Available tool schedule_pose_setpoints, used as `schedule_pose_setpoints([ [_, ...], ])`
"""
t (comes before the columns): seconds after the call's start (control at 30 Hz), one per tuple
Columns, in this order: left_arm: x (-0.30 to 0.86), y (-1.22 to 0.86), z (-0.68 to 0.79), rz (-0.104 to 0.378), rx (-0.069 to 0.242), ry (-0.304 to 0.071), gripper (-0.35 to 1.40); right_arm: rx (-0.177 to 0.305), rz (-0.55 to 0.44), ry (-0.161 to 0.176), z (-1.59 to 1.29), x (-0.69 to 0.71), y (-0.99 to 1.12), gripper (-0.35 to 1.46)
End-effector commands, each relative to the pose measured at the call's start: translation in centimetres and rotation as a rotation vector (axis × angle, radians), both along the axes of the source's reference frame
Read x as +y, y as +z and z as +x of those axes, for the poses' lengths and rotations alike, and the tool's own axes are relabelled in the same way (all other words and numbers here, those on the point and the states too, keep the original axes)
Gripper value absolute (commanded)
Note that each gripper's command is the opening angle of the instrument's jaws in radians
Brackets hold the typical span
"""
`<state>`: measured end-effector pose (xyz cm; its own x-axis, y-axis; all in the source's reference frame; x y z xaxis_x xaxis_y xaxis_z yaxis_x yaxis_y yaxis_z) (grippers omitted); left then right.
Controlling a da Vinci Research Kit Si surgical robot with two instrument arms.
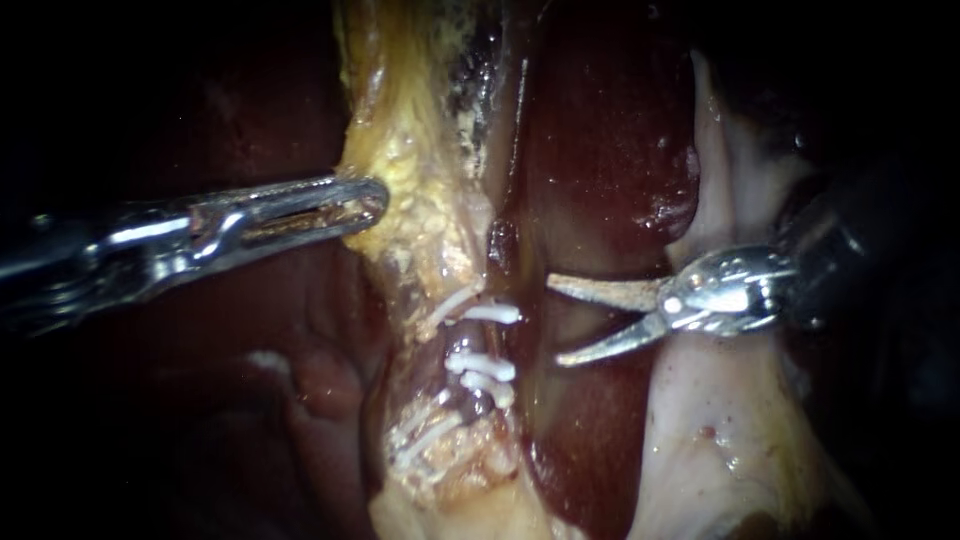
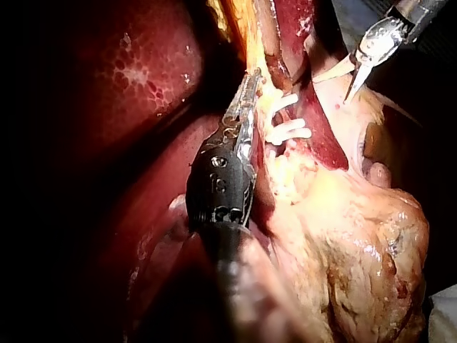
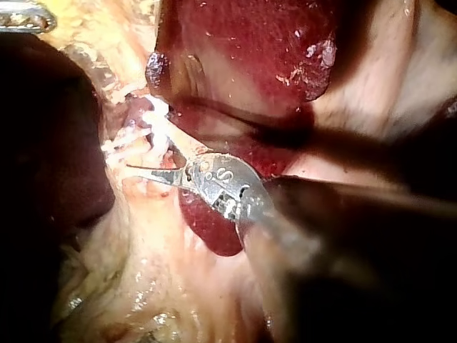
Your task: Go to the cutting position right tube
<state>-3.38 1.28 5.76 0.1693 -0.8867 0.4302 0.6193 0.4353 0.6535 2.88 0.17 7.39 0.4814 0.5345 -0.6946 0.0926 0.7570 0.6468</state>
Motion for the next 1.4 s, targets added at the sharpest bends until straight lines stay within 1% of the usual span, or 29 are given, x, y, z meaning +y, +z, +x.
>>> schedule_pose_setpoints([
  [0.03,0.02,-0.05,0.03,-0.003,-0.001,-0.01,-0.35,-0.02,0.01,-0.012,0.03,-0.03,0.05,1.36],
  [0.1,0.03,-0.11,0.05,-0.003,-0.006,-0.013,-0.35,-0.048,0.032,-0.024,0.07,-0.09,0.15,1.36],
  [0.13,0.03,-0.15,0.06,-0.004,-0.006,-0.016,-0.35,-0.054,0.036,-0.028,0.07,-0.1,0.19,1.35],
  [0.2,0.02,-0.19,0.07,-0.004,-0.007,-0.019,-0.35,-0.073,0.052,-0.025,0.08,-0.11,0.24,1.35],
  [0.4,-0.02,-0.31,0.06,-0.004,-0.006,-0.025,-0.35,-0.113,0.106,-0.035,0.08,-0.12,0.28,1.28],
  [0.53,-0.02,-0.38,0.07,-0.003,-0.008,-0.028,-0.35,-0.12,0.141,-0.038,0.11,-0.12,0.28,1.26],
  [0.63,-0.02,-0.44,0.08,0.0,-0.013,-0.034,-0.35,-0.121,0.164,-0.047,0.15,-0.13,0.29,1.23],
  [0.77,0.0,-0.55,0.13,-0.002,-0.017,-0.033,-0.35,-0.12,0.177,-0.055,0.19,-0.14,0.3,1.21],
  [0.9,0.03,-0.67,0.17,-0.008,-0.024,-0.037,-0.35,-0.123,0.182,-0.052,0.23,-0.13,0.31,1.21],
  [0.93,0.03,-0.69,0.19,-0.011,-0.026,-0.042,-0.35,-0.125,0.188,-0.052,0.25,-0.13,0.32,1.21],
  [1.07,0.03,-0.77,0.21,-0.016,-0.029,-0.042,-0.35,-0.127,0.194,-0.051,0.29,-0.11,0.36,1.21],
  [1.13,0.03,-0.82,0.23,-0.02,-0.026,-0.04,-0.35,-0.127,0.193,-0.05,0.31,-0.11,0.37,1.21],
  [1.2,0.05,-0.85,0.25,-0.023,-0.027,-0.046,-0.35,-0.128,0.2,-0.052,0.33,-0.11,0.4,1.21],
  [1.4,0.08,-0.83,0.34,-0.026,-0.023,-0.052,-0.35,-0.129,0.212,-0.065,0.44,-0.14,0.44,1.19],
])
